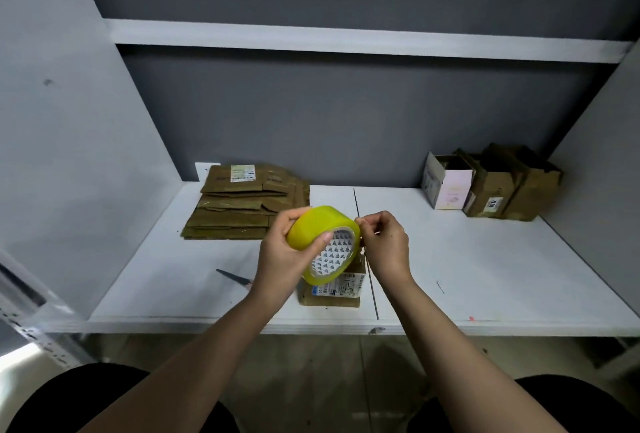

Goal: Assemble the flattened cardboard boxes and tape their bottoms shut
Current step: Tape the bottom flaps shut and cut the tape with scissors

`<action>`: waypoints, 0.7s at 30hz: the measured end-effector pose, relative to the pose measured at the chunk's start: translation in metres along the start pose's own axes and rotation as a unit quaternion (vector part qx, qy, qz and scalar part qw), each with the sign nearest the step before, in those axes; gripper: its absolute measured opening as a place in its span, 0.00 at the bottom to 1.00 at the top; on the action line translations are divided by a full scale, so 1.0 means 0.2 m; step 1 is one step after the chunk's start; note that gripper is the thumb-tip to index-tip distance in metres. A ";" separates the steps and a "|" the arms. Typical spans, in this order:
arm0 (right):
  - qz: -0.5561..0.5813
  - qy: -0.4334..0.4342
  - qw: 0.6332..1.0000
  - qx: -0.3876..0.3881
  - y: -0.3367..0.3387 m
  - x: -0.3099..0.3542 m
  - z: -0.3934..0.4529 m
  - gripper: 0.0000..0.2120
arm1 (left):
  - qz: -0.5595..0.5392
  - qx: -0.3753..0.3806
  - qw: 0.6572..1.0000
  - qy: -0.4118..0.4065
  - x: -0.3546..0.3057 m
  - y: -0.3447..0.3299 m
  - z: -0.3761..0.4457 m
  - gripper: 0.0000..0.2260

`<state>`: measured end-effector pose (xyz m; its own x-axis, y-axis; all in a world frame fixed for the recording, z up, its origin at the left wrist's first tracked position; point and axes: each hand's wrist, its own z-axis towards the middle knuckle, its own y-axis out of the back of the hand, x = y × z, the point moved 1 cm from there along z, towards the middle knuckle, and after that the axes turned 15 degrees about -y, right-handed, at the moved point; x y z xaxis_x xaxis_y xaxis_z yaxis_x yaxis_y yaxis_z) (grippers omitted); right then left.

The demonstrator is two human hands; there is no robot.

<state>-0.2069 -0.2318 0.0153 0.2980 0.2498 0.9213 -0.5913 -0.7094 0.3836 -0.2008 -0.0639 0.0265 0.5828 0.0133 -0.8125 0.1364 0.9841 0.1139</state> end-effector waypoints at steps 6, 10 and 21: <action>0.016 -0.022 0.998 0.048 0.04 -0.01 0.02 0.07 | 0.241 0.168 0.949 -0.116 -0.12 0.06 0.06 0.24; 0.060 -0.034 0.997 0.040 0.12 0.02 0.03 0.08 | 0.382 0.273 0.878 -0.091 -0.12 0.11 0.10 0.24; -0.123 -0.003 0.991 -0.048 0.13 0.04 0.01 0.06 | 0.211 0.187 0.959 0.031 0.00 0.19 0.08 0.25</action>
<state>-0.2191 -0.2505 0.0324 0.4468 0.4036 0.7984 -0.5687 -0.5609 0.6017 -0.1840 -0.0297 0.0400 0.6022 0.4176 -0.6804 0.1839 0.7568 0.6272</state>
